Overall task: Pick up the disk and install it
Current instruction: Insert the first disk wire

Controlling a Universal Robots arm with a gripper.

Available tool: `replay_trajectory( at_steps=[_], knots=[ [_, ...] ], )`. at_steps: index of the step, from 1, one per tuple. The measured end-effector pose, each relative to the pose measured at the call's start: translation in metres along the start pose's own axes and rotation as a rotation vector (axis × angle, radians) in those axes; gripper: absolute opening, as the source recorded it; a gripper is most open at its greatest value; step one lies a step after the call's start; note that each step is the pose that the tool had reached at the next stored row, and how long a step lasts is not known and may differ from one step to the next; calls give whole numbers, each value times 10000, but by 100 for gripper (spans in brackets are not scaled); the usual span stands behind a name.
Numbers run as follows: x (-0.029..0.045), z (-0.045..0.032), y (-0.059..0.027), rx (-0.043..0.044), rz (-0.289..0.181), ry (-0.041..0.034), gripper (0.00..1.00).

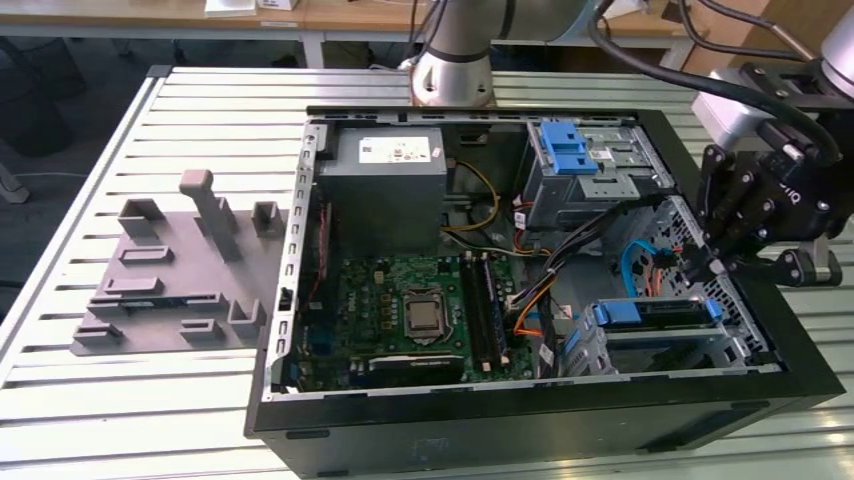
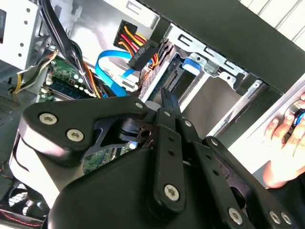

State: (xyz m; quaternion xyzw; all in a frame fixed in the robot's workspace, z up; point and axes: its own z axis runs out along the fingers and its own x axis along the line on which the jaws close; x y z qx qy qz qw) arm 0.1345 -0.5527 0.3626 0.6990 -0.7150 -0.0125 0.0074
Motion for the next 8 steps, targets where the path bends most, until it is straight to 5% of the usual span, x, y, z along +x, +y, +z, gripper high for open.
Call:
replay_trajectory(
  at_steps=[8],
  knots=[
    [-89,-21,-42,2,43,-2,11]
  ],
)
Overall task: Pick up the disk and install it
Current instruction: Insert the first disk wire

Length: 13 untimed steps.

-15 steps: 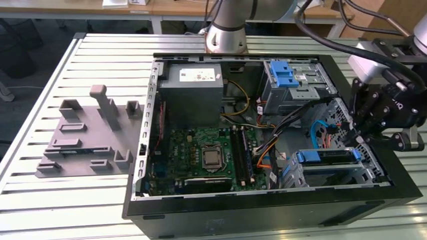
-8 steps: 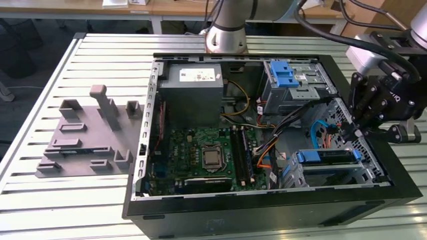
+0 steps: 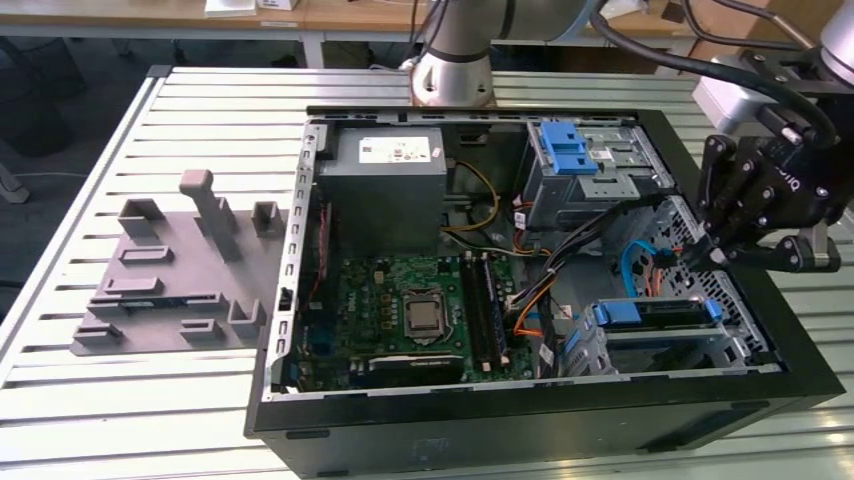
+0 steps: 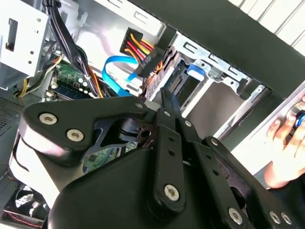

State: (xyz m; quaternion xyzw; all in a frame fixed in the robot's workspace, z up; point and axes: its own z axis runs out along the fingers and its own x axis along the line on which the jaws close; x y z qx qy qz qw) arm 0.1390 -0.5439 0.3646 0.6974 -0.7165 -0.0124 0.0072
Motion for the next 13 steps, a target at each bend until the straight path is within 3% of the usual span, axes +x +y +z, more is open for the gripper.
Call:
replay_trajectory(
  at_steps=[6,9,13],
  knots=[
    [-42,0,-24,1,136,-4,11],
    [-59,0,-30,4,502,-9,11],
    [-142,-1,-75,-14,611,-6,11]
  ],
)
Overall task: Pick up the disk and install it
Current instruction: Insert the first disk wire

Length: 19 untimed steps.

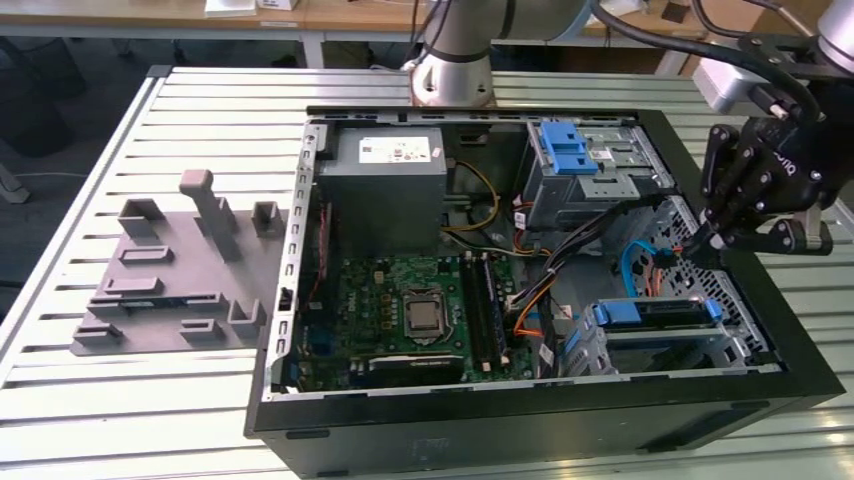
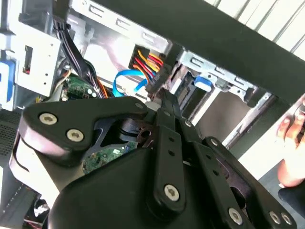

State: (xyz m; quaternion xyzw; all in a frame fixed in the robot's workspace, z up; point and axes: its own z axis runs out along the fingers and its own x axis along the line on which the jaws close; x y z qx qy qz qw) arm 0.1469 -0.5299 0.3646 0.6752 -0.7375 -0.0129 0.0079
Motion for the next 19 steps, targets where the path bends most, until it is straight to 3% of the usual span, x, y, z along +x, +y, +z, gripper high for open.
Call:
replay_trajectory(
  at_steps=[3,4,7,8,9,12,19],
  knots=[
    [-33,-1,-22,-21,16,77,11],
    [-44,0,-26,-32,19,146,17],
    [-76,4,-32,-132,33,343,19],
    [-80,7,-32,-171,60,359,19],
    [-85,8,-32,-204,105,364,25],
    [-111,14,-32,-294,230,369,25],
    [-174,41,-87,-355,312,397,25]
  ],
)
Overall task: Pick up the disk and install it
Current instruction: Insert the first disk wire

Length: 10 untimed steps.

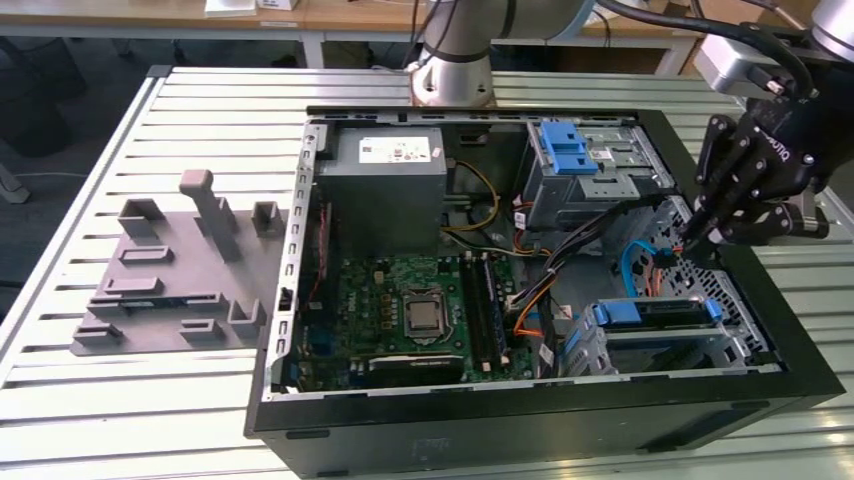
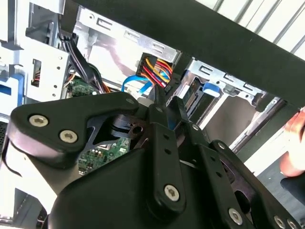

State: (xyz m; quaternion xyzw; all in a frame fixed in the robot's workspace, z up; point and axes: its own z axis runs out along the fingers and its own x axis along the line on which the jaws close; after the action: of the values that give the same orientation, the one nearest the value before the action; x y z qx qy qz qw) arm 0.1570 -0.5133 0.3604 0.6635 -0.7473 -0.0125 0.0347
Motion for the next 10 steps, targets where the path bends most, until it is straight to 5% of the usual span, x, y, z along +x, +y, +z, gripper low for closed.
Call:
replay_trajectory(
  at_steps=[5,10],
  knots=[
    [-23,29,0,18,147,194,25],
    [-62,53,-2,-2,224,206,25]
  ],
)
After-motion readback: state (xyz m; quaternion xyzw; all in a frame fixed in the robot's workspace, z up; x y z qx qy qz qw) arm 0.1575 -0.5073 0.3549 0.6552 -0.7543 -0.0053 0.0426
